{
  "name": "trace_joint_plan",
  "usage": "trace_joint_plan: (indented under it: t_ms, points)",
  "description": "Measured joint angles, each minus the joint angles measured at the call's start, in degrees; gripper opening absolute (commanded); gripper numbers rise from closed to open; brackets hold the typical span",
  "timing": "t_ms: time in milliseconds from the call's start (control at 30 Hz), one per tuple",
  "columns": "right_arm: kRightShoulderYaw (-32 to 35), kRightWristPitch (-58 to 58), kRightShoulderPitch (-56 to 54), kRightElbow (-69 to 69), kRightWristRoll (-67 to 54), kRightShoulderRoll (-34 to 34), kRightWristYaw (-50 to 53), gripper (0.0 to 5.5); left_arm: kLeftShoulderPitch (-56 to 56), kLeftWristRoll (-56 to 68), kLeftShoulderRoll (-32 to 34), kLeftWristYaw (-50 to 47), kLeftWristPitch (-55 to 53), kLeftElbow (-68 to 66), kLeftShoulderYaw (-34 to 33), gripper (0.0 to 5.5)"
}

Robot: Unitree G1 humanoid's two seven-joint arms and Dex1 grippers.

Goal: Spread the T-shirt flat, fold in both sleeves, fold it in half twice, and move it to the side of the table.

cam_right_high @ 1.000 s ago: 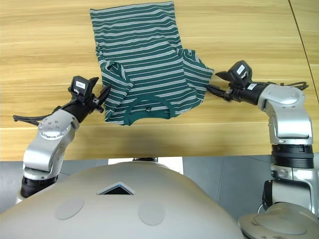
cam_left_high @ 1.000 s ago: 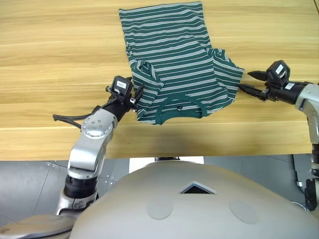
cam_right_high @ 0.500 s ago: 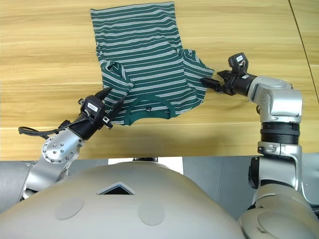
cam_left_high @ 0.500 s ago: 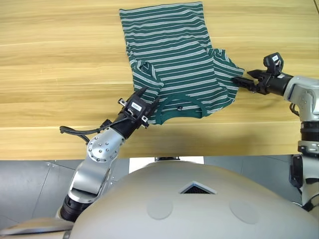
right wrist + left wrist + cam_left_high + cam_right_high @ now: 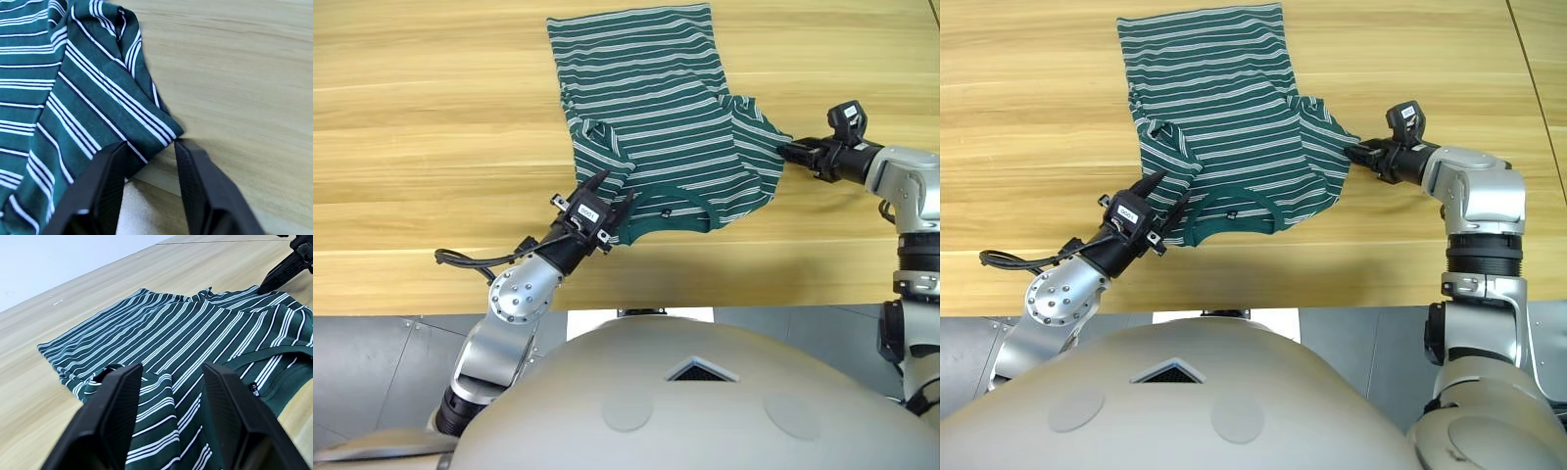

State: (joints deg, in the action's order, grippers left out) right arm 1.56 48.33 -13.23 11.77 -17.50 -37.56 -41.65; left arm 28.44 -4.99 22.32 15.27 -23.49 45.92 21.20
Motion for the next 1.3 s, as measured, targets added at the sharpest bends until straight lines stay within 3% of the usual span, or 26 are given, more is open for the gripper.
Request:
trace_joint_plan:
  t_ms: [200,367,633,800,967,1067,1167,1300]
  points:
    - [-1.57,-5.26,-0.53,2.35,1.55,0.67,-0.31,0.03,0.07,-0.06,-0.24,0.01,-0.05,0.56,0.1,2.17]
    - [-3.26,-15.88,2.78,-1.6,6.03,0.58,0.58,0.03,0.15,-0.07,-0.28,0.07,-0.44,1.41,0.42,2.17]
    - [-11.89,-28.81,12.26,-31.09,20.36,-3.79,2.85,0.03,0.03,-0.12,-0.14,0.35,-1.36,2.2,0.99,2.17]
    - [-19.34,-33.38,13.87,-31.86,27.17,-5.81,0.16,0.03,-0.02,-0.28,-0.09,0.35,-2.32,2.44,1.95,2.17]
    - [-21.51,-36.38,13.22,-27.28,27.89,-5.09,-2.5,0.93,-0.08,-0.41,0.45,0.36,-2.76,2.45,2.51,2.17]
    - [-20.65,-36.42,12.19,-26.57,22.83,-4.69,-7.27,1.51,-0.2,-2.34,1.83,0.65,-2.77,2.58,2.36,2.69]
    - [-19.12,-42.62,8.6,-21.67,22.98,-11.69,-13.77,2.08,-0.99,-2.54,6.82,4.27,-2.0,3.82,-0.21,3.22]
    - [-16.91,-54.75,5.51,-16.63,19.97,-19.61,-24.8,2.94,-3.71,-6.94,18.45,10.1,5.55,0.33,-6.94,4.03]
